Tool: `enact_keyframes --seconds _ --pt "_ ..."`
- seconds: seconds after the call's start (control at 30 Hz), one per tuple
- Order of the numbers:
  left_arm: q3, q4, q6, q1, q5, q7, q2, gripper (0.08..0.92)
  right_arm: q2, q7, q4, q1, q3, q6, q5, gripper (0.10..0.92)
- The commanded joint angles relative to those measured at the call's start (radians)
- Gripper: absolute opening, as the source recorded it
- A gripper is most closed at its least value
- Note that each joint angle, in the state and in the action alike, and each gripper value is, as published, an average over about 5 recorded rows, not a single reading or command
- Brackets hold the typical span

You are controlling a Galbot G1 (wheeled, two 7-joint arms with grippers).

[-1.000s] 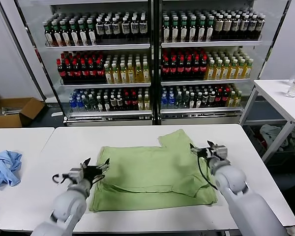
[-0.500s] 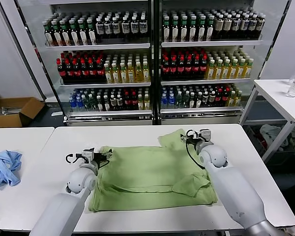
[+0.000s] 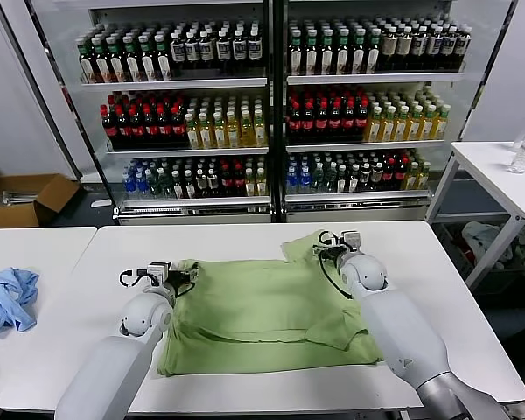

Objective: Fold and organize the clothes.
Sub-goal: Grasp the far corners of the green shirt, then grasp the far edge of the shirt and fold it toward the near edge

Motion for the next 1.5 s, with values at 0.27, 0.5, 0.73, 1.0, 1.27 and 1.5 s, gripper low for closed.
enact_keyframes --seconds 0.27,0.5,0.73,1.0,1.27,1.5 --pt "-0.016 -0.039 -0.036 0.062 -0.057 0.034 0.008 0.395 -0.008 -0.018 0.051 -0.031 -0.008 0.006 0.044 0.369" --pt "-0.045 -0.152 -0.179 0.142 -0.039 0.034 0.024 0.196 -0.051 -0.028 0.237 -0.115 -0.005 0.075 0.025 0.17" --pt "-0.08 -0.274 -0.236 0.214 -0.06 0.034 0.042 0.1 -0.113 -0.023 0.455 -0.213 0.063 0.106 0.024 0.106" --pt "-0.123 -0.41 -0.266 0.318 -0.08 0.022 0.047 0.094 -0.221 -0.008 0.687 -0.336 0.16 0.106 0.05 0.106" --pt "-0.191 -0.507 -0.266 0.453 -0.098 0.024 0.066 0.094 -0.3 -0.009 0.846 -0.579 0.283 0.11 0.052 0.106" --pt "-0.215 -0.549 -0.248 0.544 -0.092 0.035 0.06 0.094 -0.307 0.002 0.925 -0.742 0.369 0.098 0.062 0.106"
